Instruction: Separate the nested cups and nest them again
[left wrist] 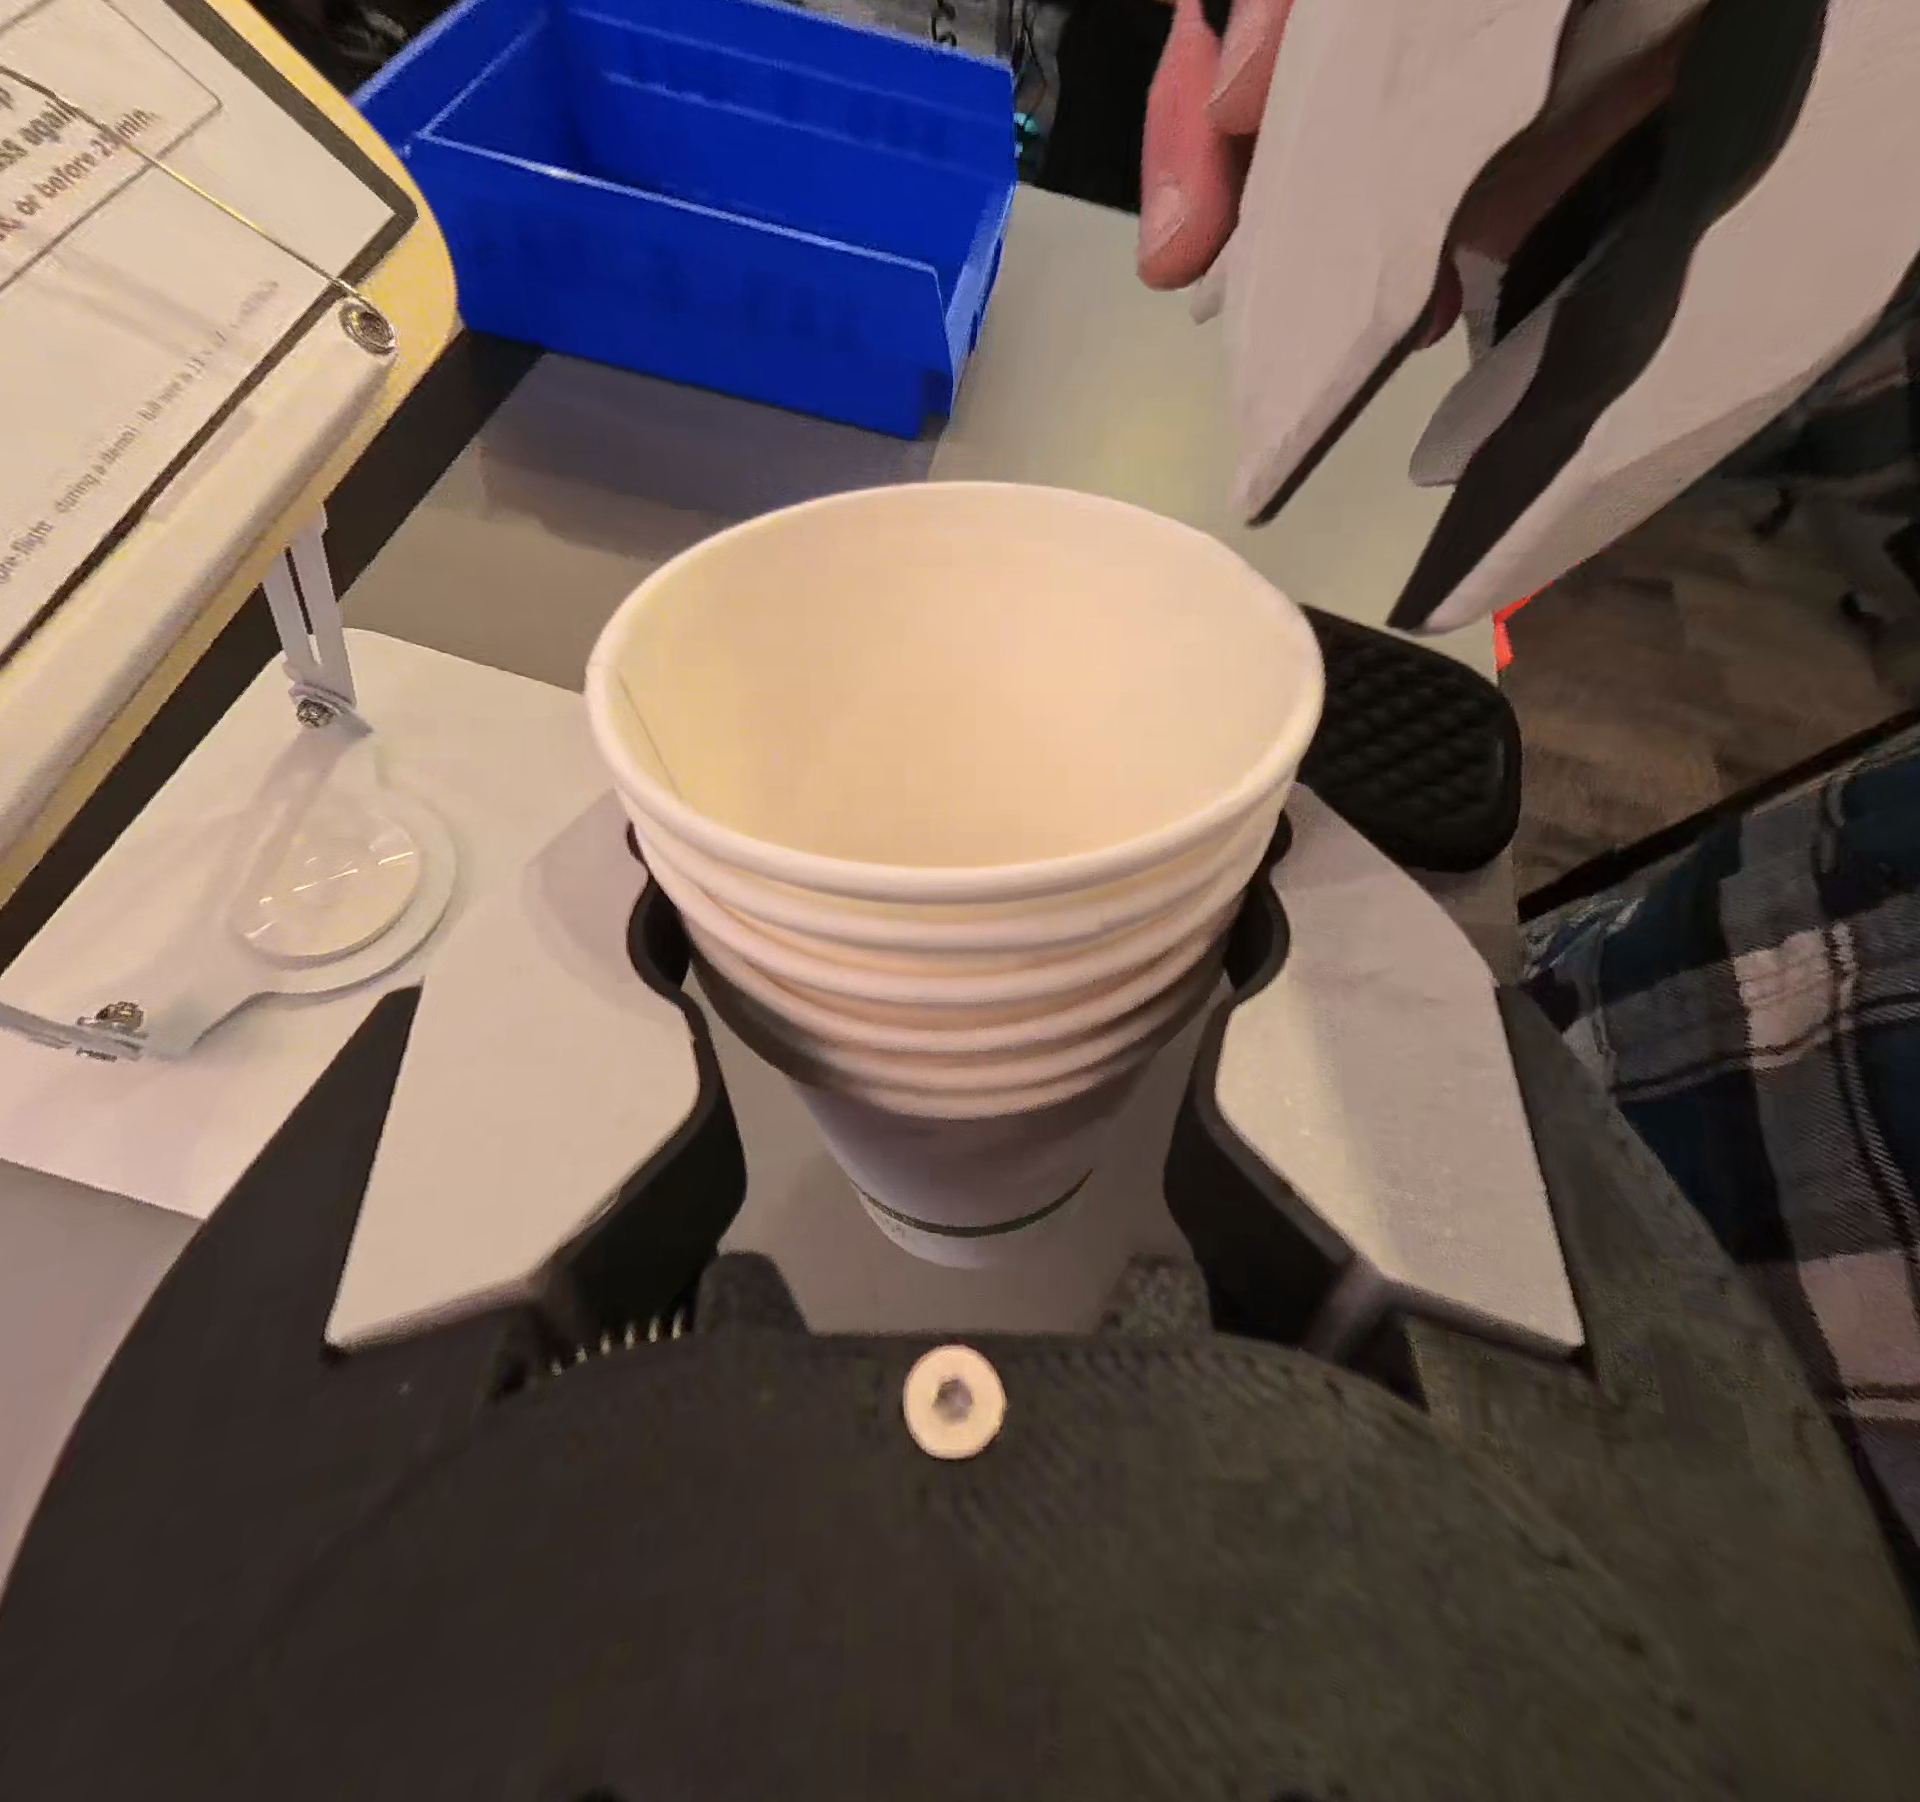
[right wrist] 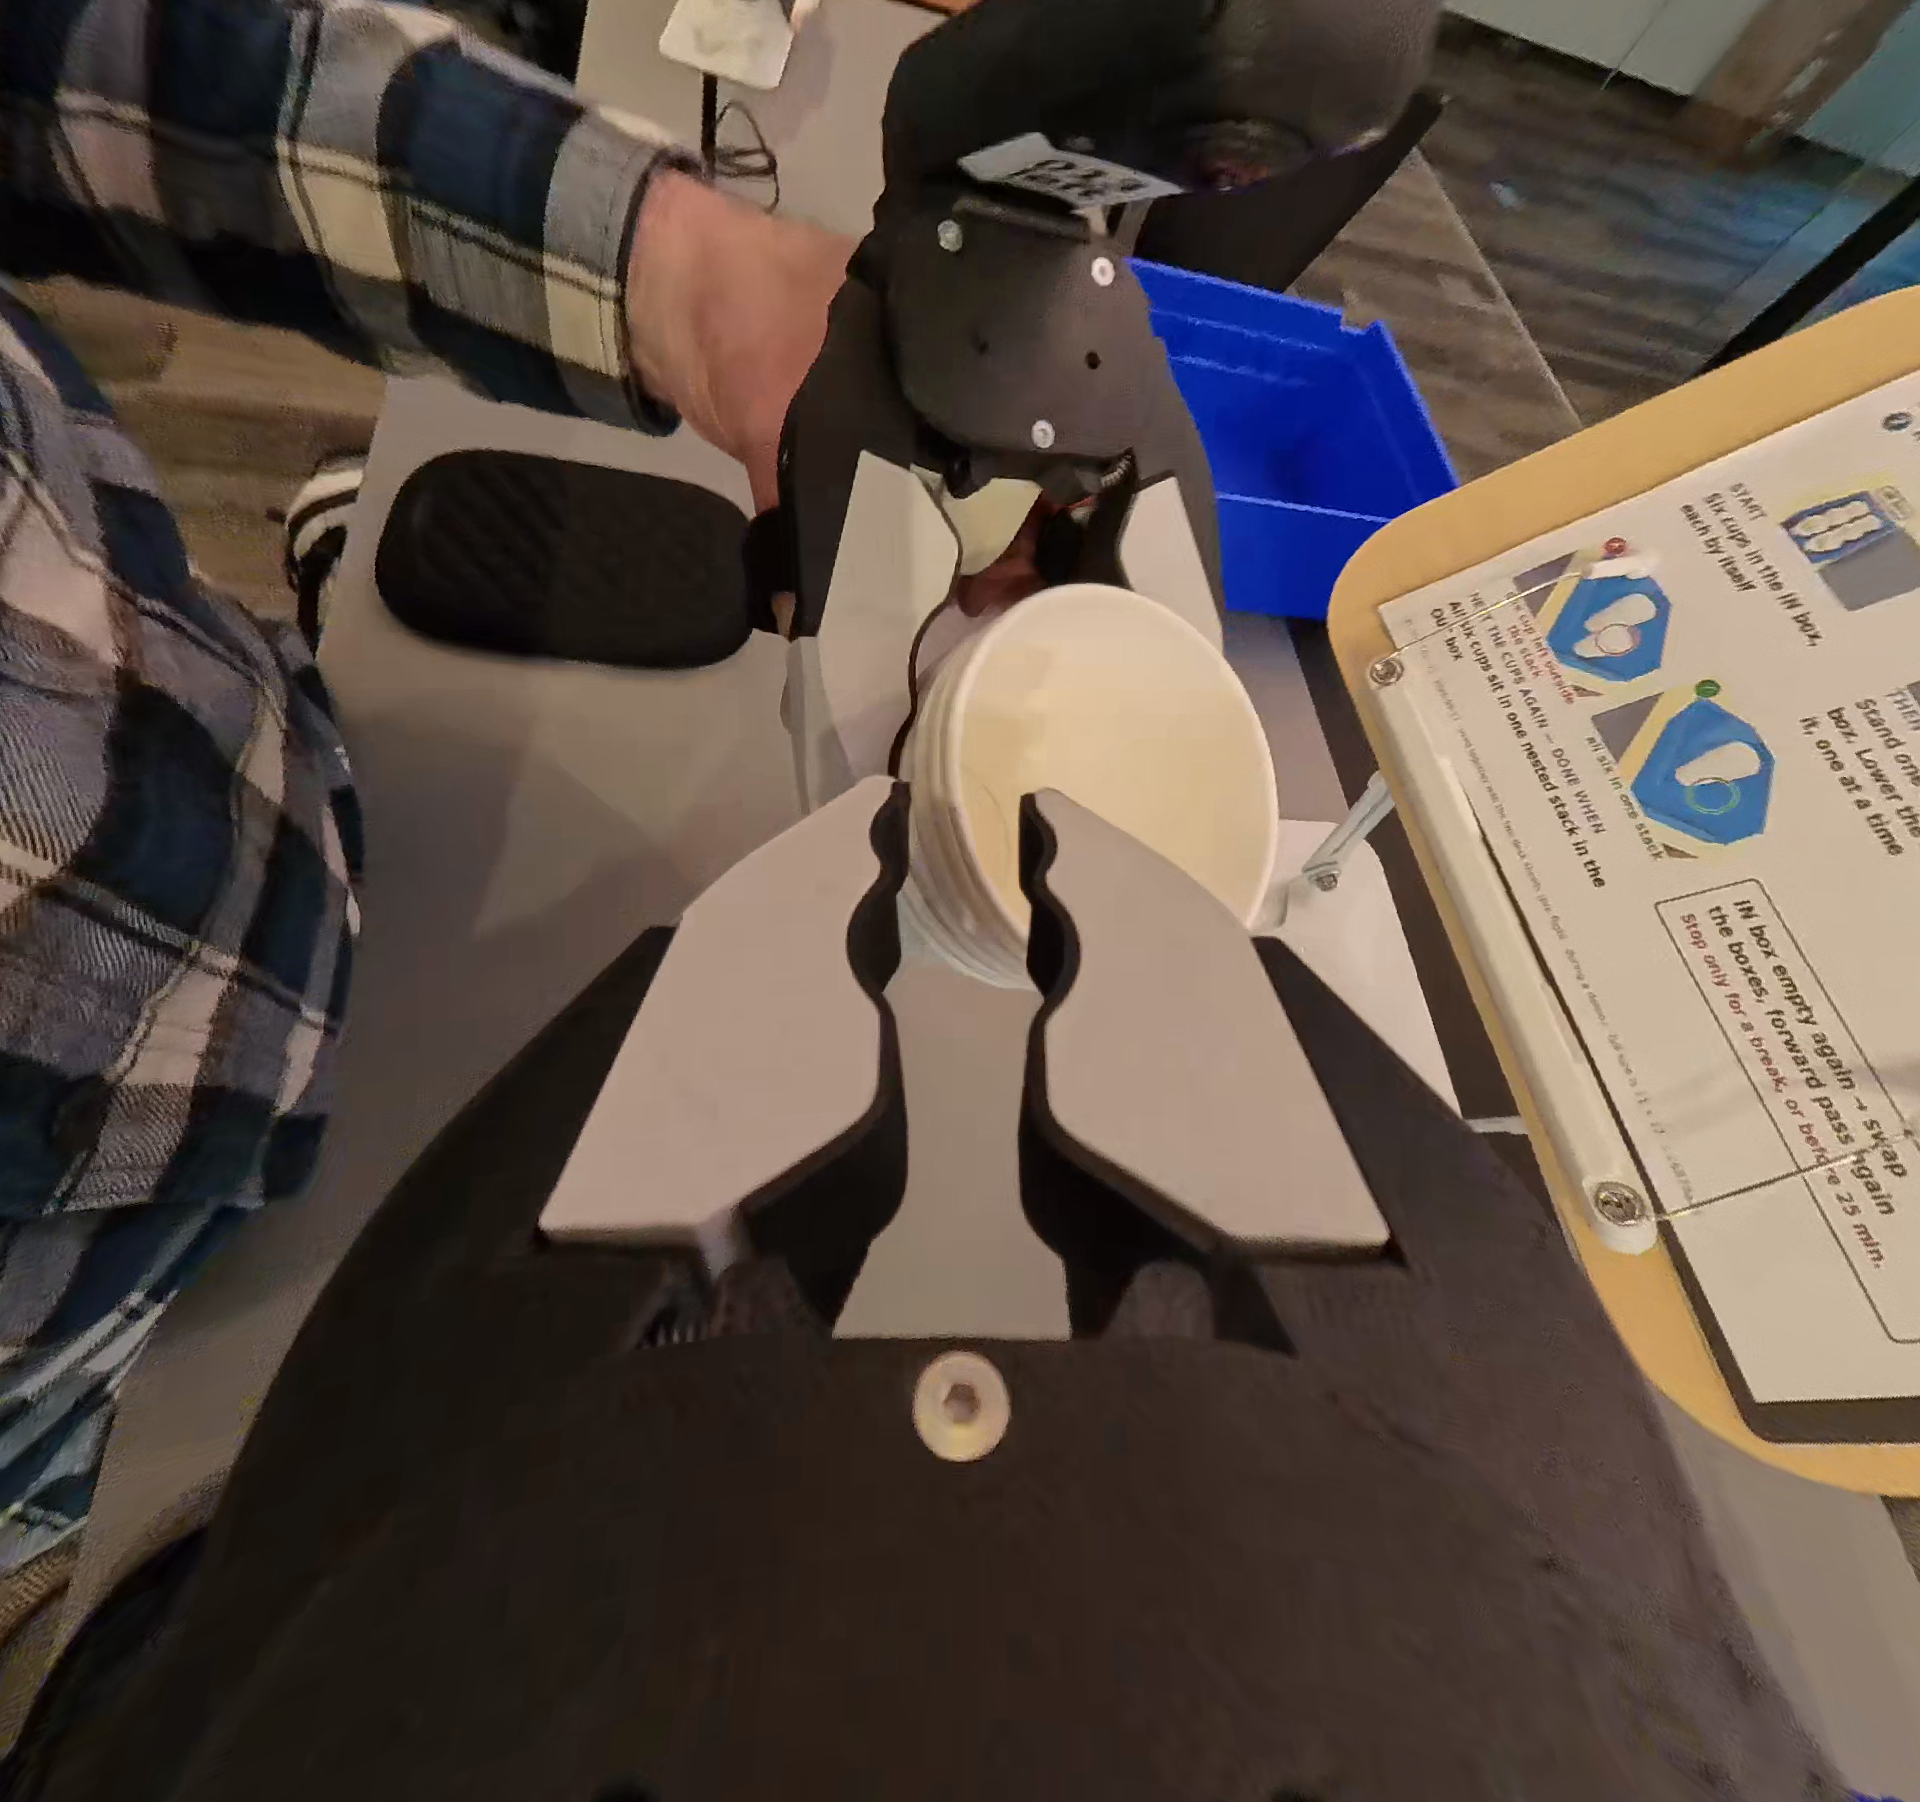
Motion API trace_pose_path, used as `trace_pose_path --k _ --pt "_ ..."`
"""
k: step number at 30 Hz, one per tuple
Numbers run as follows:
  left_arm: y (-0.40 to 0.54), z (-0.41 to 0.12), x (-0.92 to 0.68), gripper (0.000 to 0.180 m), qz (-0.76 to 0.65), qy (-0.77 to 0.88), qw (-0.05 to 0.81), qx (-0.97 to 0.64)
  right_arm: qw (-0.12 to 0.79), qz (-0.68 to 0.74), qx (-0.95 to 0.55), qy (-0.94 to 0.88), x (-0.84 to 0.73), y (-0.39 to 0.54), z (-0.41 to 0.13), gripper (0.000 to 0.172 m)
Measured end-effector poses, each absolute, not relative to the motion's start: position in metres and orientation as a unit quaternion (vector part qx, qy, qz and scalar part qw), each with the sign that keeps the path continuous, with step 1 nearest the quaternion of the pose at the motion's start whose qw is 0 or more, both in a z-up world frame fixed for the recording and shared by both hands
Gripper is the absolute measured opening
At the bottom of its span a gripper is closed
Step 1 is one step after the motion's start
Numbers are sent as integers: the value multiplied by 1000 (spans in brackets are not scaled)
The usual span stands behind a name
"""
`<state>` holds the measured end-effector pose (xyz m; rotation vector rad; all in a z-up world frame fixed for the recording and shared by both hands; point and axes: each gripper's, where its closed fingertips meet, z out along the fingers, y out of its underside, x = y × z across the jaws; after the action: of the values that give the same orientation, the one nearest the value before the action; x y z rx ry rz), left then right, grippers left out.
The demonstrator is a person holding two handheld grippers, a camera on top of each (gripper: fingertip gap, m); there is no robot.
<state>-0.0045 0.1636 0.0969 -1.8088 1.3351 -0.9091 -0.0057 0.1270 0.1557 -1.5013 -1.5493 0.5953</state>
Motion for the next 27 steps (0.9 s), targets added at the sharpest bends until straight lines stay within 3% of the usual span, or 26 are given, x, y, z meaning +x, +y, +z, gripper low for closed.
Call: trace_pose_path --k 9,27 --pt "162 86 -1 104 -307 544 333 -706 389 222 -607 -656 -9 124 130 6" --pt "172 76 -2 104 -290 559 312 -712 369 288 -624 -625 -12 134 127 6"
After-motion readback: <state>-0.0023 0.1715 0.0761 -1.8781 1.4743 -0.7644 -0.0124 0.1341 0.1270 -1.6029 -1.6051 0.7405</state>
